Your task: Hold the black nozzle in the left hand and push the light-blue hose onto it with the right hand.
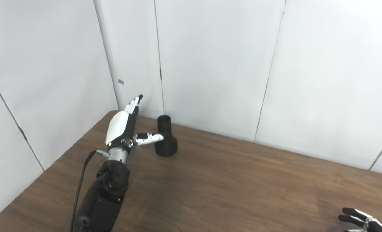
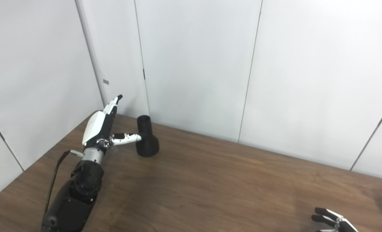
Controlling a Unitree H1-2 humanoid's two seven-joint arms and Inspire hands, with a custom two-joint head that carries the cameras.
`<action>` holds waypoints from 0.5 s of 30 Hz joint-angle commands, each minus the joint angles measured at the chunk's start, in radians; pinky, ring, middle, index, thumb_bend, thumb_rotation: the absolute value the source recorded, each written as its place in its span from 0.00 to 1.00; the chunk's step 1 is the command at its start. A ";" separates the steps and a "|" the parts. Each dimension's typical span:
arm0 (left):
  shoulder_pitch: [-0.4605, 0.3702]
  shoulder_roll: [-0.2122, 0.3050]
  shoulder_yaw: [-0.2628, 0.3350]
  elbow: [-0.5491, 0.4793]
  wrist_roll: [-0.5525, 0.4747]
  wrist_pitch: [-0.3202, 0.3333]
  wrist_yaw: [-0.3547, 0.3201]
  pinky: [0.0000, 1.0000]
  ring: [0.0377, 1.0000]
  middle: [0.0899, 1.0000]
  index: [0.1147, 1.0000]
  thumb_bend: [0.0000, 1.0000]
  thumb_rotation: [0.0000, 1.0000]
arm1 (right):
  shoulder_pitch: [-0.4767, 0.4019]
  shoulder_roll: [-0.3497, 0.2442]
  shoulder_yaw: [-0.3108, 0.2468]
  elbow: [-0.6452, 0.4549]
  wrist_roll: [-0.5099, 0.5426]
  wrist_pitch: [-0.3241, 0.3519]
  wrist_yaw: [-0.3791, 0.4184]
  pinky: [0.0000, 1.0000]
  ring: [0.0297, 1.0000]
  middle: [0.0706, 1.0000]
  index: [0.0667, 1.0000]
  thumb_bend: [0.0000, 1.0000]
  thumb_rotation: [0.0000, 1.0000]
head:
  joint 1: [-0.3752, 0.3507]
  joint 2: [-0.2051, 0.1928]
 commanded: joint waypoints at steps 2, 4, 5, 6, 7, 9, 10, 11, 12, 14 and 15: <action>-0.050 0.041 -0.013 0.019 -0.004 -0.003 0.001 0.90 1.00 1.00 1.00 1.00 0.34 | -0.016 -0.029 0.020 -0.034 -0.071 -0.040 -0.008 0.36 0.47 0.61 0.66 0.70 0.00 | 0.000 0.002; -0.052 0.045 -0.022 0.029 -0.009 0.002 -0.006 0.91 1.00 1.00 1.00 1.00 0.35 | -0.015 -0.035 0.027 -0.038 -0.079 -0.039 -0.003 0.37 0.47 0.61 0.66 0.71 0.00 | 0.000 0.005; -0.055 0.048 -0.025 0.039 -0.018 0.004 -0.013 0.92 1.00 1.00 1.00 1.00 0.36 | -0.014 -0.035 0.028 -0.042 -0.066 -0.035 0.005 0.37 0.48 0.62 0.67 0.70 0.00 | 0.000 0.006; -0.056 0.051 -0.029 0.044 -0.026 0.012 -0.027 0.92 1.00 1.00 1.00 1.00 0.37 | -0.013 -0.037 0.028 -0.041 -0.054 -0.042 0.010 0.37 0.48 0.62 0.67 0.69 0.00 | 0.000 0.006; -0.059 0.054 -0.033 0.052 -0.035 0.023 -0.043 0.91 1.00 1.00 1.00 1.00 0.38 | -0.013 -0.039 0.027 -0.038 -0.042 -0.054 0.014 0.37 0.48 0.62 0.67 0.68 0.00 | -0.001 0.007; -0.064 0.058 -0.039 0.064 -0.053 0.044 -0.072 0.89 1.00 1.00 1.00 1.00 0.40 | -0.014 -0.041 0.024 -0.028 -0.032 -0.079 0.013 0.36 0.47 0.62 0.68 0.67 0.00 | -0.001 0.007; -0.067 0.057 -0.040 0.069 -0.066 0.054 -0.083 0.87 1.00 1.00 1.00 1.00 0.41 | -0.015 -0.043 0.023 -0.022 -0.026 -0.091 0.013 0.36 0.47 0.61 0.68 0.68 0.00 | -0.001 0.007; -0.069 0.054 -0.040 0.069 -0.077 0.063 -0.092 0.85 1.00 1.00 1.00 1.00 0.41 | -0.015 -0.044 0.022 -0.022 -0.019 -0.096 0.016 0.36 0.47 0.60 0.68 0.68 0.00 | -0.002 0.010; -0.071 0.051 -0.043 0.069 -0.084 0.071 -0.098 0.84 0.99 1.00 1.00 1.00 0.40 | -0.014 -0.044 0.022 -0.022 -0.011 -0.100 0.018 0.35 0.47 0.60 0.67 0.67 0.00 | -0.002 0.010; -0.074 0.049 -0.053 0.076 -0.087 0.081 -0.102 0.82 0.97 0.99 1.00 1.00 0.39 | -0.013 -0.042 0.022 -0.026 0.001 -0.104 0.022 0.35 0.48 0.61 0.67 0.67 0.00 | -0.002 0.012; -0.077 0.048 -0.059 0.090 -0.085 0.084 -0.100 0.81 0.96 0.99 1.00 1.00 0.39 | -0.012 -0.041 0.021 -0.030 0.009 -0.102 0.023 0.35 0.47 0.61 0.67 0.67 0.00 | -0.002 0.012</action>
